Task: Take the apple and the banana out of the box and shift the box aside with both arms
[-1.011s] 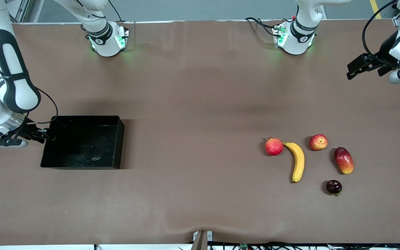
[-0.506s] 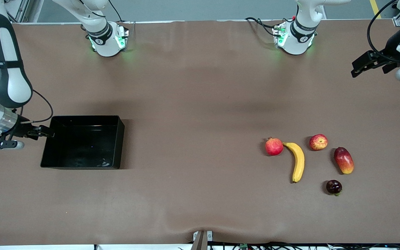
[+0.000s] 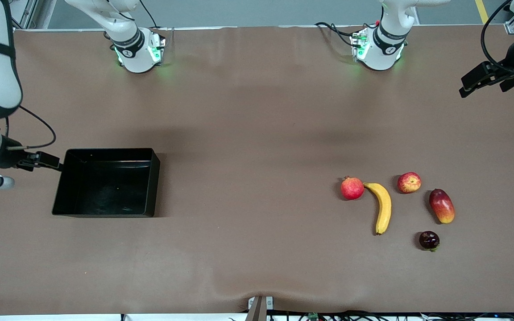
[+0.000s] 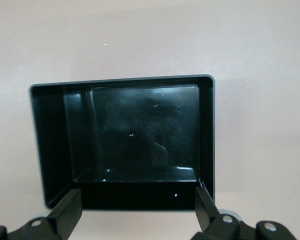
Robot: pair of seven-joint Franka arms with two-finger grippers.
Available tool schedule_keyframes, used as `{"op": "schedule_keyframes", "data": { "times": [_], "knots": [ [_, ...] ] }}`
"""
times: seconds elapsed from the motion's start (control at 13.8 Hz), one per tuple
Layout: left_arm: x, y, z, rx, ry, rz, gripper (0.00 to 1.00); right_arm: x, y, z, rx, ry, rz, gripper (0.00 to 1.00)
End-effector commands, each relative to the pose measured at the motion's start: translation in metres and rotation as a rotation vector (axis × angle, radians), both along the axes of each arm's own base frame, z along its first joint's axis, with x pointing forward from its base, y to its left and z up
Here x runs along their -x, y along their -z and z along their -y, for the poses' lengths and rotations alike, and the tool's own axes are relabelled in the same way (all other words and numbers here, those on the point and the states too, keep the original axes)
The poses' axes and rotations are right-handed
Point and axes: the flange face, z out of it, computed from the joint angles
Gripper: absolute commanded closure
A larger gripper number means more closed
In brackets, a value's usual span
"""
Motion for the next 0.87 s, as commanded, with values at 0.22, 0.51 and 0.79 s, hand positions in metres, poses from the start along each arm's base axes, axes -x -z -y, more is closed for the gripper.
{"op": "schedule_keyframes", "data": {
  "times": [0.22,0.51,0.79],
  "knots": [
    [0.005,-0.011,-0.002,0.015,0.007,-0.009,0.0,0.021,-0.108,-0.051,0.092,0.021,-0.07,0.0],
    [0.005,-0.011,-0.003,0.012,0.007,-0.01,0.0,0.049,-0.153,-0.072,0.113,-0.009,-0.049,0.0],
    [0.006,-0.011,-0.001,0.012,0.01,-0.012,0.0,0.072,-0.183,-0.073,0.108,-0.021,-0.035,0.0]
  ]
}}
